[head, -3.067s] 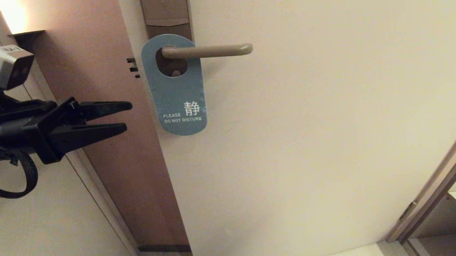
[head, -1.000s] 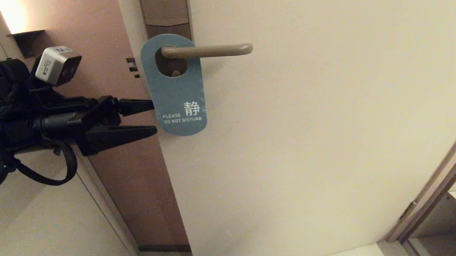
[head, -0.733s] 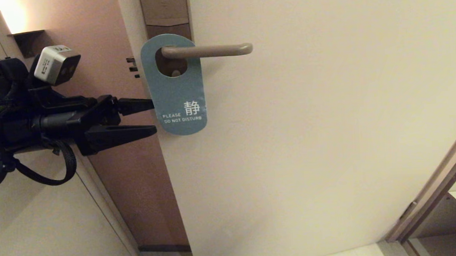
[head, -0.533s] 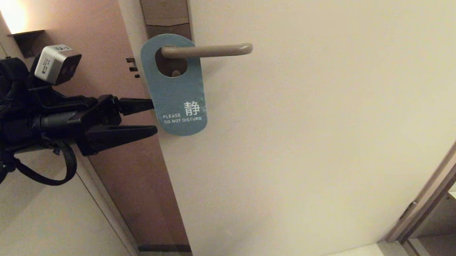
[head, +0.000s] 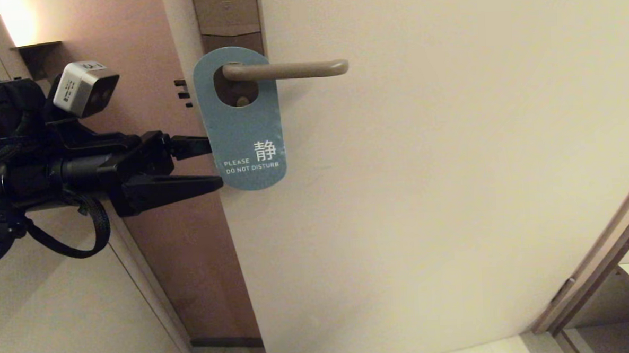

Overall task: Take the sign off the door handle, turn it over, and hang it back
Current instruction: Take down the sign

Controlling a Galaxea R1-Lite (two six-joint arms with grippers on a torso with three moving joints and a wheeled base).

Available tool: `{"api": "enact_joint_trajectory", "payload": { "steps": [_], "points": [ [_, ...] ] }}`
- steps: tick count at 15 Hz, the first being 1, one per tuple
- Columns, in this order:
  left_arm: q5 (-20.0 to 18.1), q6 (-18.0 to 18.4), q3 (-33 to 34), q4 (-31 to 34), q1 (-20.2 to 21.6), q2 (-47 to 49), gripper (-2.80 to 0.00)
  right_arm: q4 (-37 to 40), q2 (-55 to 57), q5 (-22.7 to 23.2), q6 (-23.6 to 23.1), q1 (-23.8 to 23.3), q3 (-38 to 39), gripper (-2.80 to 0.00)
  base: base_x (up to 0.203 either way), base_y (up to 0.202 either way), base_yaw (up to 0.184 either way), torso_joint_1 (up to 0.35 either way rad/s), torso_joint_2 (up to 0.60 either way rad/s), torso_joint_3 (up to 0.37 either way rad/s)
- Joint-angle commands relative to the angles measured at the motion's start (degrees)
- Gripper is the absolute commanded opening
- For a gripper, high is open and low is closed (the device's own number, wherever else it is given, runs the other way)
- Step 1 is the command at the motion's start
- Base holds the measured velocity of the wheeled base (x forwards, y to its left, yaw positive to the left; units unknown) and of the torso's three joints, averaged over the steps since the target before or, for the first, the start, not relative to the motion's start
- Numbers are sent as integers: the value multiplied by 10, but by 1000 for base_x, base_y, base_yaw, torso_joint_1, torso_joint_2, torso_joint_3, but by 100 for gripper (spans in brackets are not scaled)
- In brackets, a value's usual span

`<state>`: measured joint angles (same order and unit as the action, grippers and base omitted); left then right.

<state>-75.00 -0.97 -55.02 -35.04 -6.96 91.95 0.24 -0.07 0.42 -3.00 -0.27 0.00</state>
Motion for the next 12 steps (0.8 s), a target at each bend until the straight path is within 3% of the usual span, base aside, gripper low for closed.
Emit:
{"api": "enact_joint_trajectory", "payload": {
  "steps": [1, 12],
  "points": [
    [-4, 0, -1, -3, -2, 2, 0, 0, 1, 0, 0, 0, 0, -280, 0, 0, 0, 0, 0, 0],
    [-2, -3, -19, -2, -27, 7, 0, 0, 1, 0, -1, 0, 0, -280, 0, 0, 0, 0, 0, 0]
  ]
}}
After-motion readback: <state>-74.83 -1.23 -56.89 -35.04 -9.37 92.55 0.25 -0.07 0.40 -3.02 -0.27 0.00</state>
